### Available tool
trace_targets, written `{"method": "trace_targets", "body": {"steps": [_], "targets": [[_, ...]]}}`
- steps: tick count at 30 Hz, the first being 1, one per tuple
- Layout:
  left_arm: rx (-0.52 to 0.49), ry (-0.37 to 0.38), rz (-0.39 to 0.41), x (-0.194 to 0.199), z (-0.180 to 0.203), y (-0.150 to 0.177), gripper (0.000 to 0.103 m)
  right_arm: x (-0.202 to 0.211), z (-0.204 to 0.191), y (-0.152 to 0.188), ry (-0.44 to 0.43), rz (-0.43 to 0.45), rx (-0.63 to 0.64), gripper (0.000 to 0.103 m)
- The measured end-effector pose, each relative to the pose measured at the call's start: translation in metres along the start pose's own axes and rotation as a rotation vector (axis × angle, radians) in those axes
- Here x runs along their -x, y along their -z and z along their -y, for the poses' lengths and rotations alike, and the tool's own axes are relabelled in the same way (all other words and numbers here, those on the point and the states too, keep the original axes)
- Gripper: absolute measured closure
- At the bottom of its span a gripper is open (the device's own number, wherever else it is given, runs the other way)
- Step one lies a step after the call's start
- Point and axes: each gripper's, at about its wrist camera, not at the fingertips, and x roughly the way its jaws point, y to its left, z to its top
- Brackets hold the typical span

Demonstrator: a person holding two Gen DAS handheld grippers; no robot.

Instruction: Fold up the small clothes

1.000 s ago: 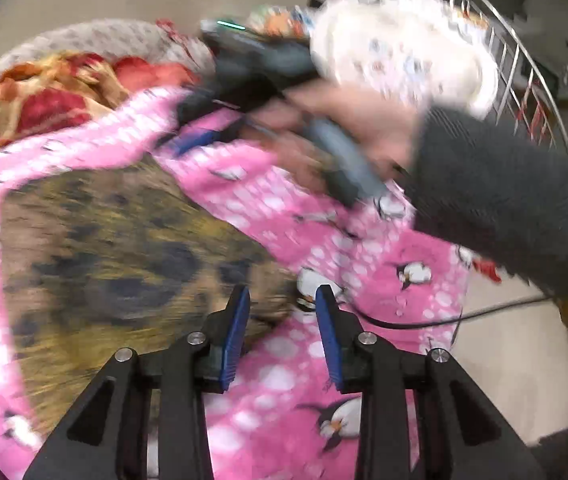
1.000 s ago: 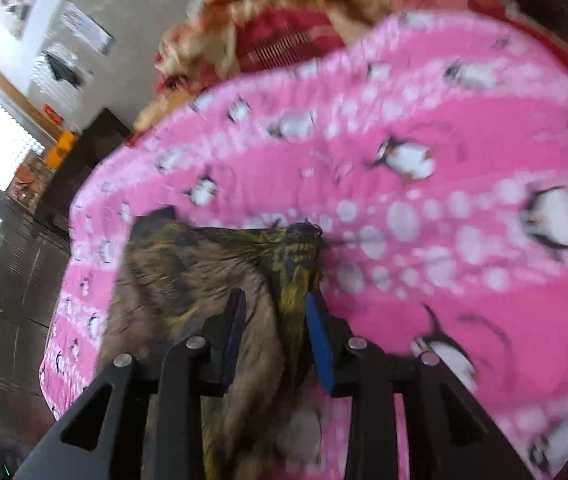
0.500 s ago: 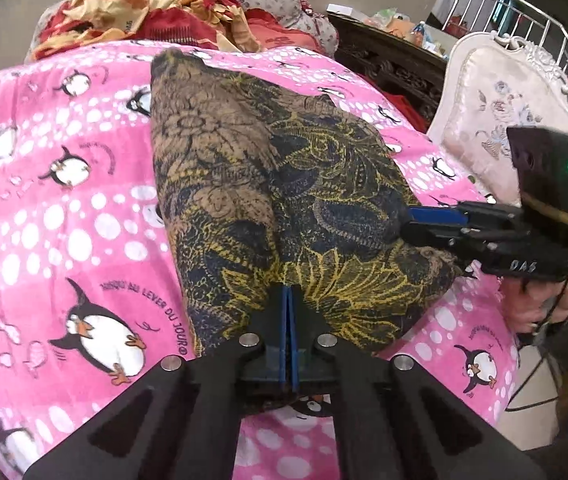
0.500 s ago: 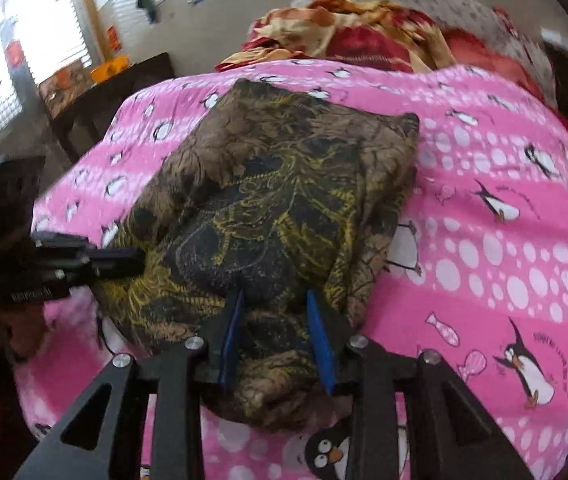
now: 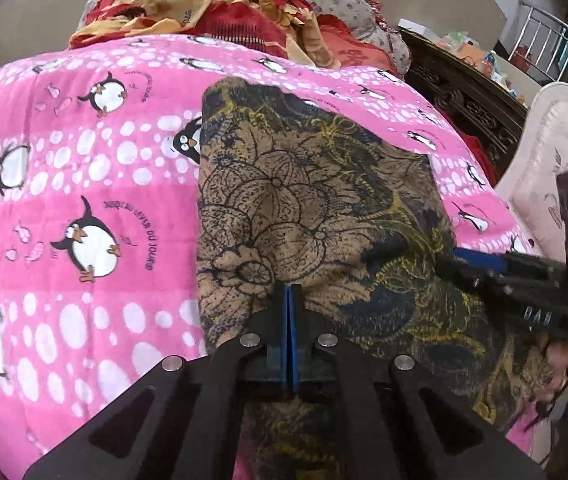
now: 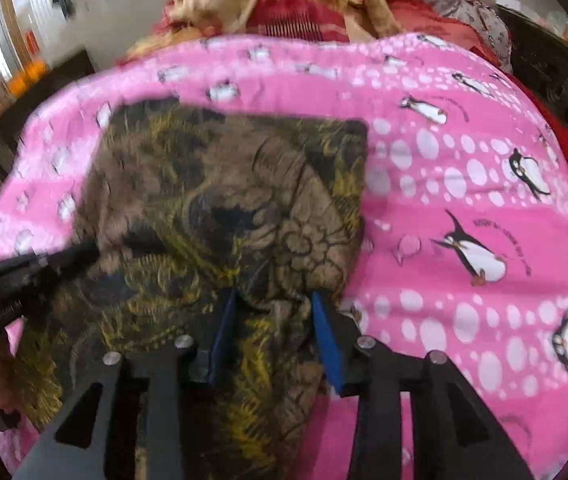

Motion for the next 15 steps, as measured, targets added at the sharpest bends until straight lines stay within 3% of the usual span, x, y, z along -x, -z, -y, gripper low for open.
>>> {"method": "trace_targets", "body": {"steps": [2, 4, 8, 10, 13, 15], "targets": [[0.007, -0.018, 0.016, 0.012, 0.005, -0.01, 0.103, 0.014, 0.003, -0.008, -0.008, -0.005, -0.001, 0.064], [0.005, -0.022, 0.086, 0.024, 0.014, -0.028, 0.103, 0.03, 0.004, -0.021, 0.009, 0.039, -0.009, 0.063], [-0.005, -0.013, 0.152, 0.006, 0.032, -0.07, 0.103, 0.038, 0.008, -0.061, 0.04, 0.122, -0.171, 0.062], [0.035, 0.002, 0.146, -0.016, 0.034, -0.089, 0.103, 0.028, 0.008, -0.073, 0.084, 0.143, -0.257, 0.061], [0.065, -0.063, 0.104, -0.05, 0.027, -0.092, 0.103, -0.016, 0.007, -0.077, 0.19, 0.115, -0.297, 0.059], [0.1, -0.021, 0.075, -0.067, 0.016, -0.083, 0.103, -0.052, 0.008, -0.068, 0.225, 0.063, -0.287, 0.059]]}}
